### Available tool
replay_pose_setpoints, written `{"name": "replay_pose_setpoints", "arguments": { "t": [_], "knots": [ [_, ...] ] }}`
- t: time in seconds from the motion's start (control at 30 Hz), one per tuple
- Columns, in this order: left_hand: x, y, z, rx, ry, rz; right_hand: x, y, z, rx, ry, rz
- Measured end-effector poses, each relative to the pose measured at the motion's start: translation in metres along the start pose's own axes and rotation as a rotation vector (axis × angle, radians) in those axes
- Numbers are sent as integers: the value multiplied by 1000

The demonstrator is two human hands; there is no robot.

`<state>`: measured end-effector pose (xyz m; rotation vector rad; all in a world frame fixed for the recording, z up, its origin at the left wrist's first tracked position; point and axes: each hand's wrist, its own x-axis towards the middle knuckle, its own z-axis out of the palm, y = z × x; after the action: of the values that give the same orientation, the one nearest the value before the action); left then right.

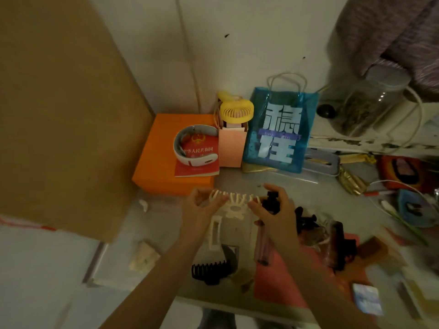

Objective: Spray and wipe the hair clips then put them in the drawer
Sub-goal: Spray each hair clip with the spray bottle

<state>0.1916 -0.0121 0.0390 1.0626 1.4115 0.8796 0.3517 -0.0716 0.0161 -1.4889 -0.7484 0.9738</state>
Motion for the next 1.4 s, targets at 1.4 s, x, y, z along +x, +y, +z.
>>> {"name": "replay_pose_setpoints", "arguments": {
  "t": [1.4],
  "knots": [
    [118, -130, 5, 268, -259, -161, 66, 141, 34, -156, 35, 332]
  ]
}}
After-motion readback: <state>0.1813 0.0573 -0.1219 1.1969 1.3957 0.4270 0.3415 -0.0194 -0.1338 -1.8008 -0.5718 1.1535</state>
